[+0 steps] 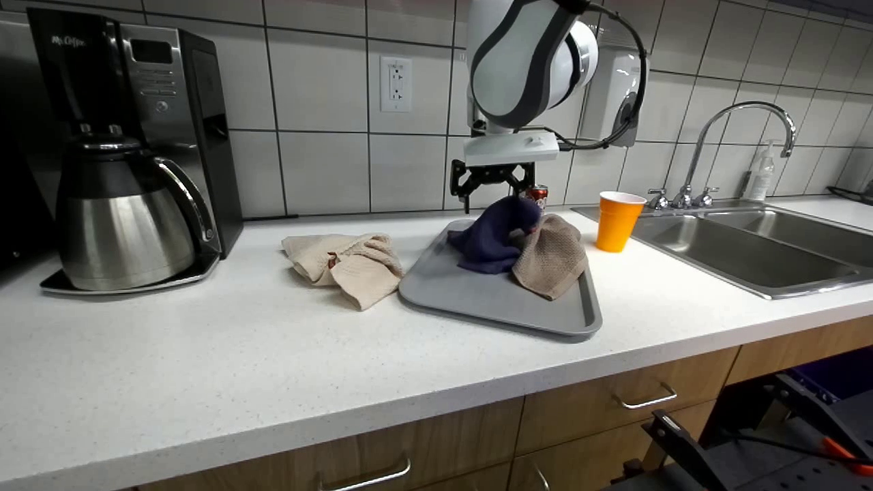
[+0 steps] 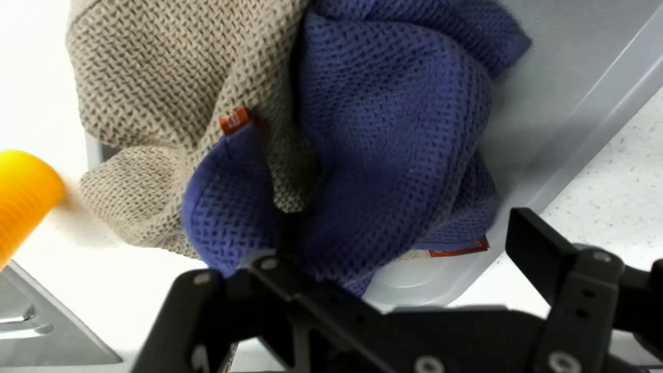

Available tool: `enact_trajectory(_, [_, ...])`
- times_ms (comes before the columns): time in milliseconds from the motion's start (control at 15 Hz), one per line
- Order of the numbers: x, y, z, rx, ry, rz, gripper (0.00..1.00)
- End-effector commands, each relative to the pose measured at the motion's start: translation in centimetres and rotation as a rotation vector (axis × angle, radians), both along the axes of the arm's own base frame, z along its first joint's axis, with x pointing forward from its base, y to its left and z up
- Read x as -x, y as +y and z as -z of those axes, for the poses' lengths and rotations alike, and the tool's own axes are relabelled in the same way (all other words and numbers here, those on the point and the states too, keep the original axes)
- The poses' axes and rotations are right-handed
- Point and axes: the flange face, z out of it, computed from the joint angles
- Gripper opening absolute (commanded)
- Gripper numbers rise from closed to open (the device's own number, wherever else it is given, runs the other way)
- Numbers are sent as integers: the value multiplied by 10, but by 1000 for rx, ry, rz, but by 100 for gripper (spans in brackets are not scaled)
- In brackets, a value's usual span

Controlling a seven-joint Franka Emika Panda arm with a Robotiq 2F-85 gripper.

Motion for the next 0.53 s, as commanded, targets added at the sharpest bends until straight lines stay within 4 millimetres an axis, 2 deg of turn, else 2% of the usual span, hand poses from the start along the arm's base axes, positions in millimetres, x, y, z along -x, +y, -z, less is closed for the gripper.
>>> enact_trajectory(0, [16,6,-24,-1,4,-22,100])
enact_trajectory(467, [31,43,-31,-15,5,-161,100])
